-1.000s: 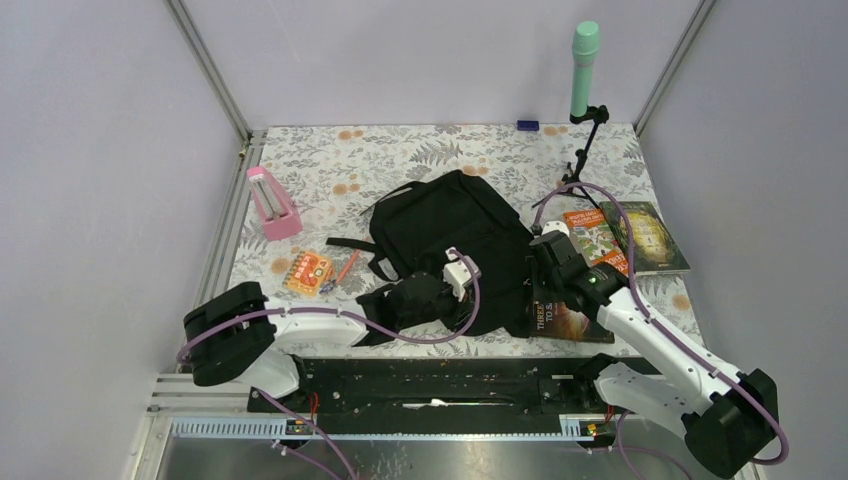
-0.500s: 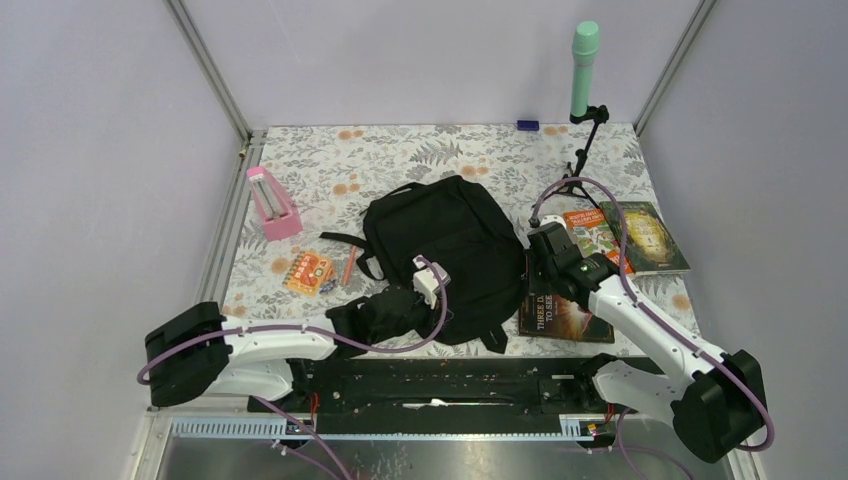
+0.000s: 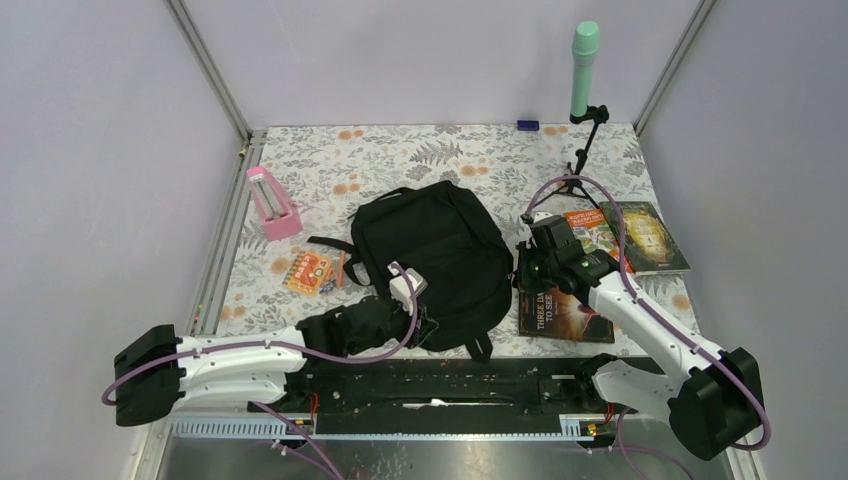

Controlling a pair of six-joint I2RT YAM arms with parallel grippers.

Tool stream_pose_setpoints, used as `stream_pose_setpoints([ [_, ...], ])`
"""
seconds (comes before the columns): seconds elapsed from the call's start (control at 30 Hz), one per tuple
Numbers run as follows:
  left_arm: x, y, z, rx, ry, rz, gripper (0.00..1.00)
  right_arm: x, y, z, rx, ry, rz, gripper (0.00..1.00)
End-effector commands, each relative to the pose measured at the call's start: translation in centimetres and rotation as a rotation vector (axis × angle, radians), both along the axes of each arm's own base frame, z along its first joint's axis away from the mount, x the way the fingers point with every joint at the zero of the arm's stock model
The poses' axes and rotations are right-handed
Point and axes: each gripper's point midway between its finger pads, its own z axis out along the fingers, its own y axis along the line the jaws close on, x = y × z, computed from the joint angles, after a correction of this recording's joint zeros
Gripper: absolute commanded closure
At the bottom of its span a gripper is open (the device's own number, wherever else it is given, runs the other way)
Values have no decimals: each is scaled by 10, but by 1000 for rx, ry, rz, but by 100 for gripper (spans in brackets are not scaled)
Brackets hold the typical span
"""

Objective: Pack the student bag
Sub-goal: Unzip the student bag at the center of the board.

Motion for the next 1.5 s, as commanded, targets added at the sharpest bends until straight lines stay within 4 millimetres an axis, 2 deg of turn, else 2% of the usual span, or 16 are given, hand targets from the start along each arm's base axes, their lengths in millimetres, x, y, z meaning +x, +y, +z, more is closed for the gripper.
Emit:
stream_pose_setpoints([
  [0.0,8,-8,32,-9,-68,-9,48,2,24,18,155,-34,46,100],
  [0.07,12,-23,52,-33,-100,-34,30,-1,24,14,150,-24,51,100],
  [0.13,18,-38,61,-46,-125,-48,20,-5,25,10,156,-7,52,100],
  [0.17,20,-46,70,-66,-141,-57,18,-7,27,10,168,3,55,100],
  [0.33,33,-95,84,-86,-151,-101,12,-11,29,12,187,1,52,100],
  [0.5,43,-131,78,-57,-134,-132,10,-13,23,15,166,-17,48,100],
  [0.73,53,-138,44,13,-97,-93,10,-18,19,11,158,-12,47,100],
  [0.77,53,-138,38,29,-90,-88,13,-18,19,11,157,-14,47,100],
  [0.8,54,-137,33,40,-84,-83,21,-18,19,11,158,-15,46,100],
  [0.83,53,-136,30,45,-80,-81,37,-18,19,12,158,-16,45,100],
  [1.0,48,-131,22,43,-75,-80,79,-18,20,13,163,-16,51,100],
  [1.07,46,-128,19,53,-74,-84,100,-18,18,11,153,-15,45,100],
  [1.3,25,-115,10,89,-79,-127,100,-7,-19,8,-42,-33,-66,100],
  [1.47,15,-103,5,90,-61,-123,100,4,-29,12,-122,-57,-81,100],
])
